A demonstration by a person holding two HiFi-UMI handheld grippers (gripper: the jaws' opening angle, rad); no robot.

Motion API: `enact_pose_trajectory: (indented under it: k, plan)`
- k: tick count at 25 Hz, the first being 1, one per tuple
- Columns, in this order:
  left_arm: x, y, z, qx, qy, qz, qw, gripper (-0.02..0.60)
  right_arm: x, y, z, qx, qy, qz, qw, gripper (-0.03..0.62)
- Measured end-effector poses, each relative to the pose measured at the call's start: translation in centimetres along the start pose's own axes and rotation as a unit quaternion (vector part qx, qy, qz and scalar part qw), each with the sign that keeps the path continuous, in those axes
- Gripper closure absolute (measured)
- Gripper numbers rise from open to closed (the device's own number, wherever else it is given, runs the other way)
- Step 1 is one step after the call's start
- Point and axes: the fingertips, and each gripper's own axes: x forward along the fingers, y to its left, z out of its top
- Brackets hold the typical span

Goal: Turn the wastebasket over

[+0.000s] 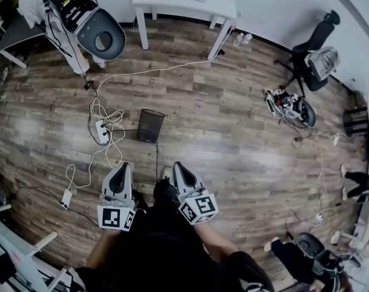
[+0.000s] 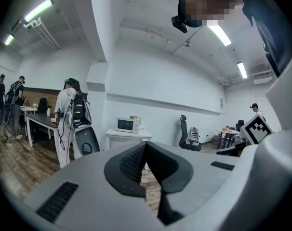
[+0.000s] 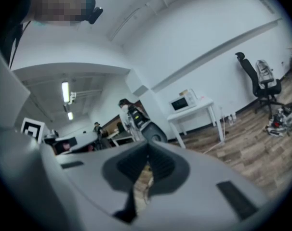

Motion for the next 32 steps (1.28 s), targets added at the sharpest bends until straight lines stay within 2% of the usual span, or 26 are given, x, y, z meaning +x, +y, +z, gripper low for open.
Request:
enact_pose_trajectory:
  k: [7, 13, 17, 22, 27, 32]
  plan:
    - [5.4, -1.6, 0.3, 0.008, 0.01, -0.033, 0.9994, 0.548, 1.5, -3.6, 1.6, 0.011, -0.011, -0.017, 1.0, 0.562]
    - [9.0, -1.0, 0.0, 0.015, 0.016, -0.059, 0.998, 0.548, 3.0, -5.8, 1.2, 0.022, -0.012, -0.042, 0.999, 0.562]
    - [12.7, 0.6, -0.4, 0.015, 0.023, -0.092, 0.9954, 0.548, 5.5, -7.2, 1.6, 0.025, -0.017, -0.069, 0.997, 0.562]
    - [16.5, 3.6, -0.1, 0.023, 0.039, -0.125, 0.9911, 0.548, 9.5, -7.2, 1.9, 0.032, -0.019, -0.101, 0.994, 0.562]
    - [20.6, 9.0, 0.8, 0.007, 0.053, -0.163, 0.9852, 0.548, 15.9, -5.8, 2.6, 0.032, -0.019, -0.126, 0.991, 0.562]
    - [23.5, 14.4, 0.7, 0.0, 0.065, -0.183, 0.9809, 0.548, 21.9, -4.8, 2.6, 0.035, -0.013, -0.146, 0.989, 0.562]
